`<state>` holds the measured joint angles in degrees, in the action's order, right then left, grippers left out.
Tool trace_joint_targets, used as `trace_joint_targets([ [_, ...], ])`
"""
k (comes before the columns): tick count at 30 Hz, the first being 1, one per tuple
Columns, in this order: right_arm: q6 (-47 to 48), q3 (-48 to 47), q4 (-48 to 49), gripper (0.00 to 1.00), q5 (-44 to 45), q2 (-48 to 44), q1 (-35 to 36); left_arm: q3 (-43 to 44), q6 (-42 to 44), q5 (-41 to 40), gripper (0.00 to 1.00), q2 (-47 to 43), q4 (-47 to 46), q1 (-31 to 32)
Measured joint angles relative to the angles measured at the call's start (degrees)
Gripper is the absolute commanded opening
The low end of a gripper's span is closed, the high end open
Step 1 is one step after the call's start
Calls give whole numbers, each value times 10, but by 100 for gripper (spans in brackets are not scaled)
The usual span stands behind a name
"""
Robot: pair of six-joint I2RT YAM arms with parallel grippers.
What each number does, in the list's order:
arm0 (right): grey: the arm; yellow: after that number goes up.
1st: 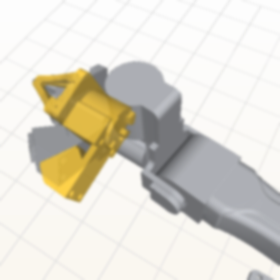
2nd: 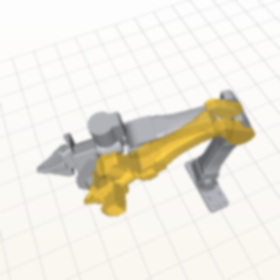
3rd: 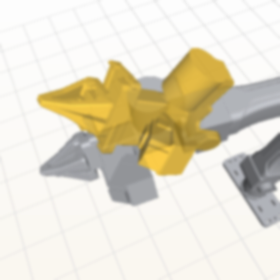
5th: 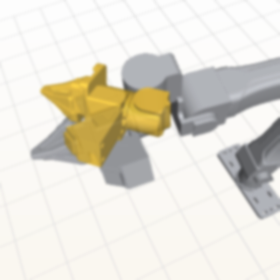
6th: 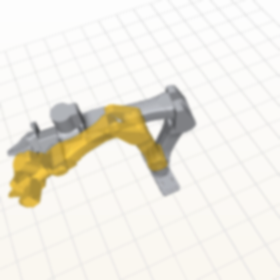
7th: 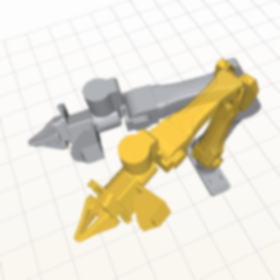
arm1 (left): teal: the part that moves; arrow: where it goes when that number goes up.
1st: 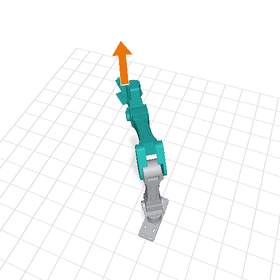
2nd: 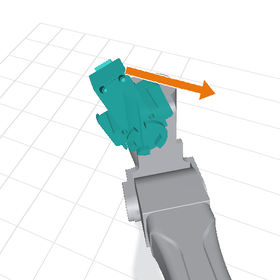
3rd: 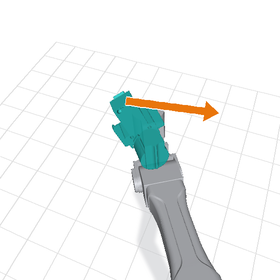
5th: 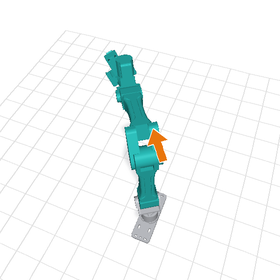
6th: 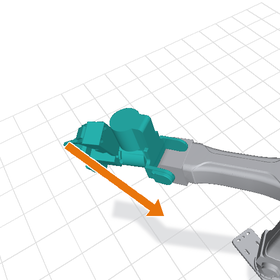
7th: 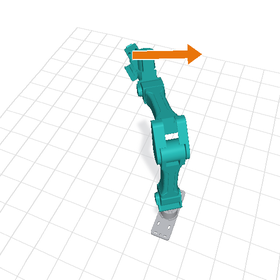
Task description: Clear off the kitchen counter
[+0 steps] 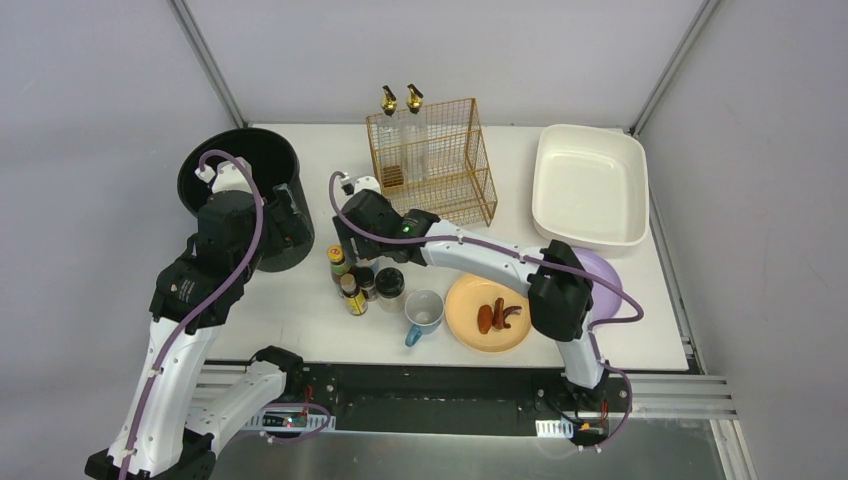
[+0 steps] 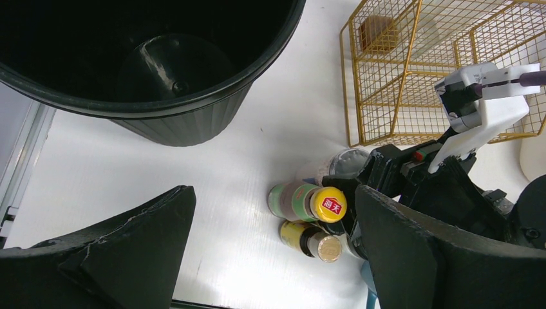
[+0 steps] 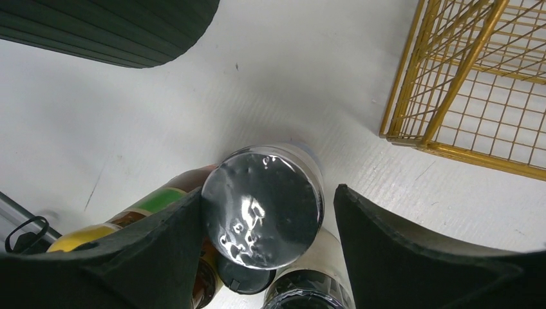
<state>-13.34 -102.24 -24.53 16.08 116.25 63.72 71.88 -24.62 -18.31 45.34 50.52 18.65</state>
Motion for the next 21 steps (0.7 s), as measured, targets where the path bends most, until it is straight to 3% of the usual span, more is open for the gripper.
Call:
trace_joint_targets([
  [9,4,-4,-3,30,1,0,4,0,0,0,100,0,0,0],
  [15,9,-1,-3,16,8,-3,5,0,0,0,100,2,0,0],
  [21,15,56,-7,12,31,-53,5,0,0,0,100,9,0,0],
])
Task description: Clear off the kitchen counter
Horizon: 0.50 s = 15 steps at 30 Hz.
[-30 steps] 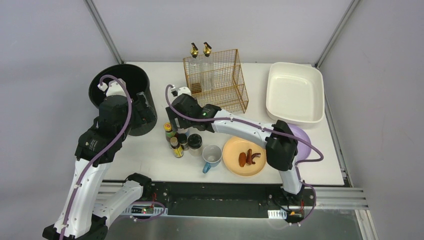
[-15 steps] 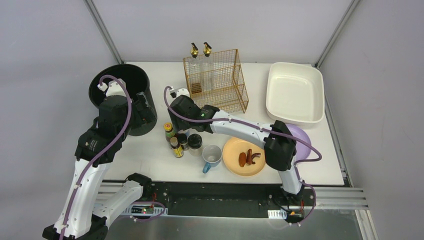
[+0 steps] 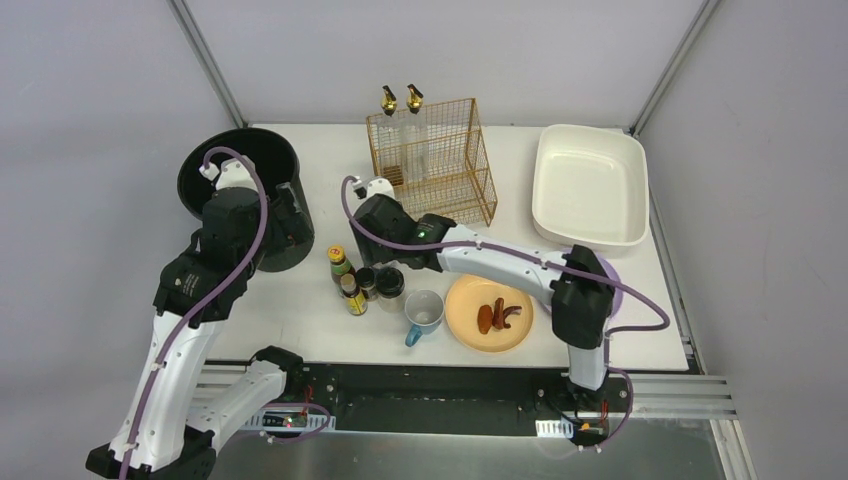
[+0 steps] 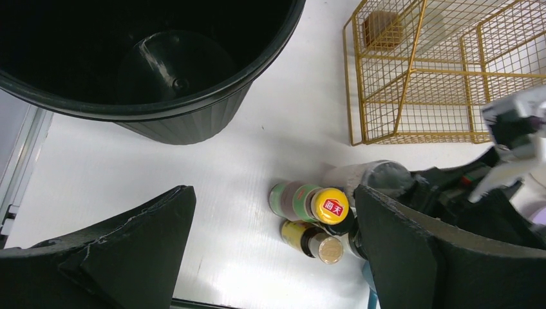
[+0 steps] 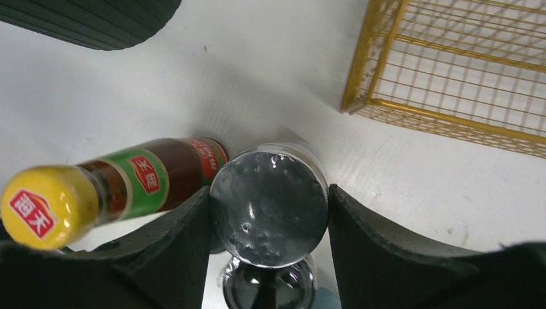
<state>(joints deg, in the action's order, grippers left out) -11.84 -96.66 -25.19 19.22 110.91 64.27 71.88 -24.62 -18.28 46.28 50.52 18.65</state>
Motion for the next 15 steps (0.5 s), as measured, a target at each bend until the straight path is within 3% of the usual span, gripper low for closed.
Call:
trace_joint_targets([
  [8,5,73,1,11,30,-89,-17,0,0,3,100,9,0,0],
  [15,7,115,-9,11,35,-158,-78,0,0,9,100,11,0,0],
])
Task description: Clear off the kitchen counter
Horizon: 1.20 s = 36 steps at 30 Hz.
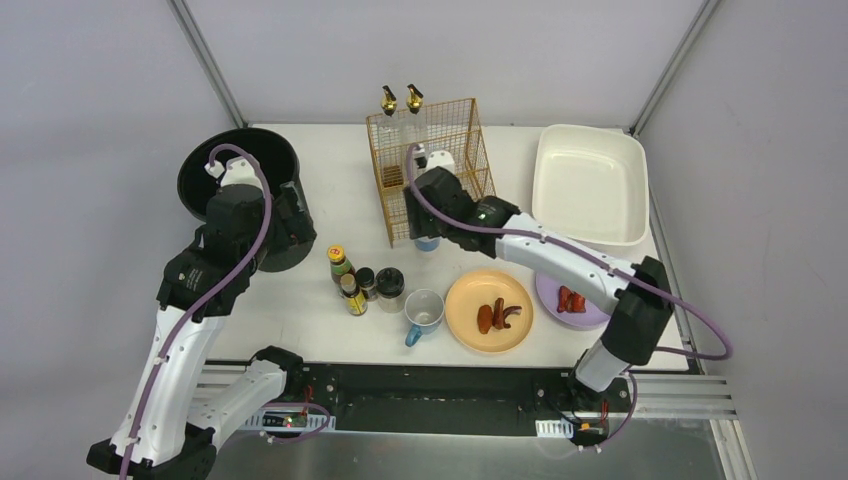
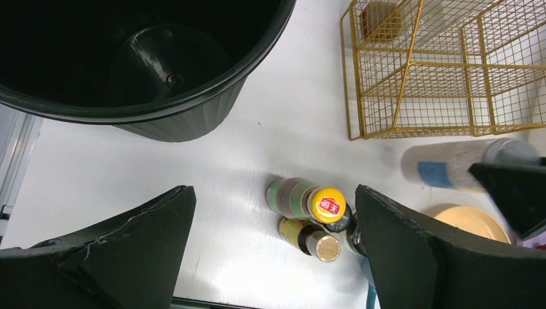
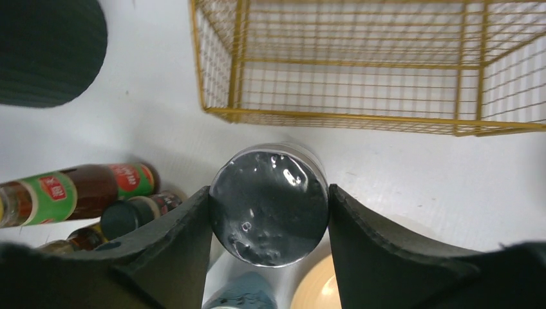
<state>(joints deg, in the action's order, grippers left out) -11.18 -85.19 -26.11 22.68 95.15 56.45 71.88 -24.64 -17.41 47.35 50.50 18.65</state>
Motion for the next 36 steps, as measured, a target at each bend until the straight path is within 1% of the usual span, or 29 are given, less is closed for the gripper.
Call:
trace_joint_targets([
  [9,26,-14,-47,10,-4,-72,-92,0,0,5,99,9,0,0],
  [13,36,-57,-72,10,-24,-78,-134,0,0,7,100,10,0,0],
  [17,42,-114,-89,10,-44,-73,-162,0,0,8,100,11,-1,0],
  [23,47,-231,-95,9,-77,-29,-179,0,0,14,100,11,-2,0],
  [29,47,-329,-99,9,-105,53,-188,0,0,23,100,11,-5,0],
  [32,47,-359,-96,9,-116,93,-189,0,0,24,100,11,-5,0],
  [36,46,-364,-85,8,-134,126,-189,0,0,24,100,10,-5,0],
])
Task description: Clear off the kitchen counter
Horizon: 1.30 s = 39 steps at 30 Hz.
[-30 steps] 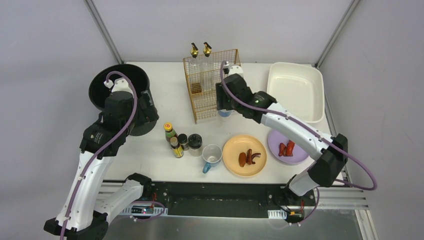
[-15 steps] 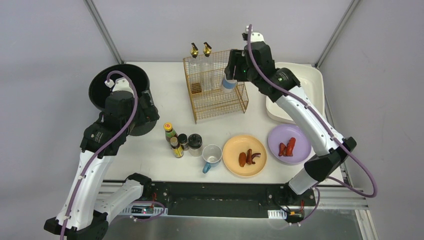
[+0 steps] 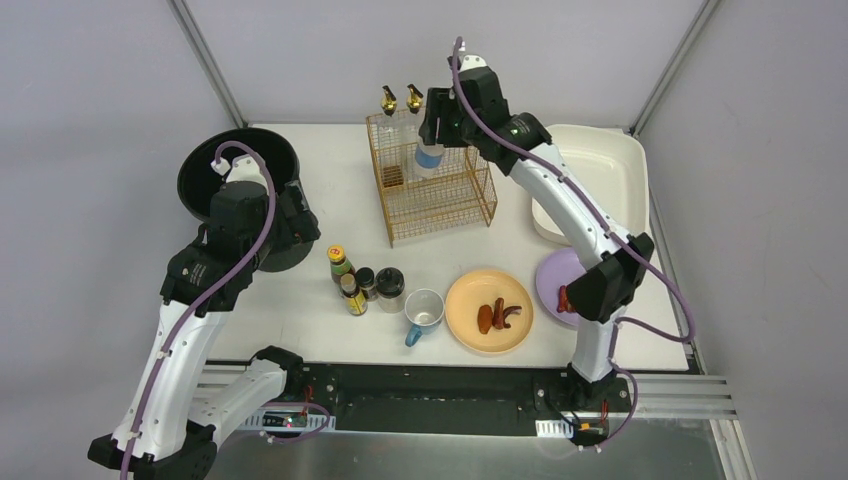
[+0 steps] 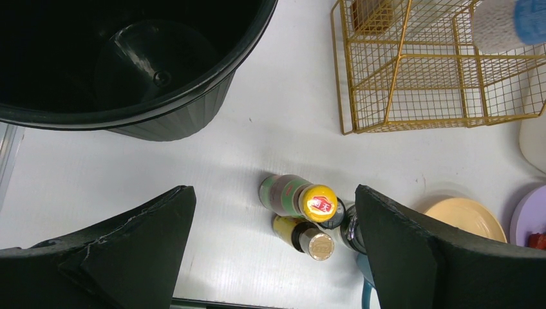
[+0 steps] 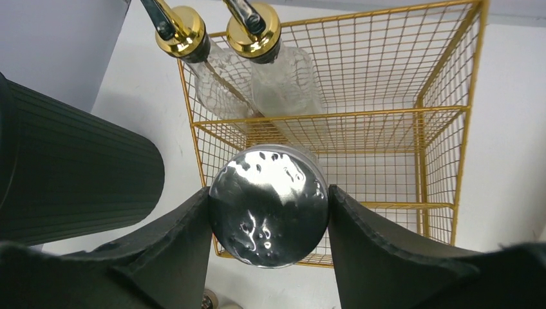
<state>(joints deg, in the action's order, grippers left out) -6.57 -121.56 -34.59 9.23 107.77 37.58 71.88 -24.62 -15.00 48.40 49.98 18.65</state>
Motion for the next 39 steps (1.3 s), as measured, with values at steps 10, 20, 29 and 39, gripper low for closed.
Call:
trace_joint_targets([
  [10,-2,34,76,8,-40,35,3,0,0,6,100,-3,0,0],
  [20,8,39,108,9,-50,85,33,0,0,11,100,-8,0,0],
  [29,11,20,90,14,-54,148,42,0,0,12,100,-13,0,0],
  [39,17,7,74,25,-37,159,49,0,0,14,100,-19,0,0],
])
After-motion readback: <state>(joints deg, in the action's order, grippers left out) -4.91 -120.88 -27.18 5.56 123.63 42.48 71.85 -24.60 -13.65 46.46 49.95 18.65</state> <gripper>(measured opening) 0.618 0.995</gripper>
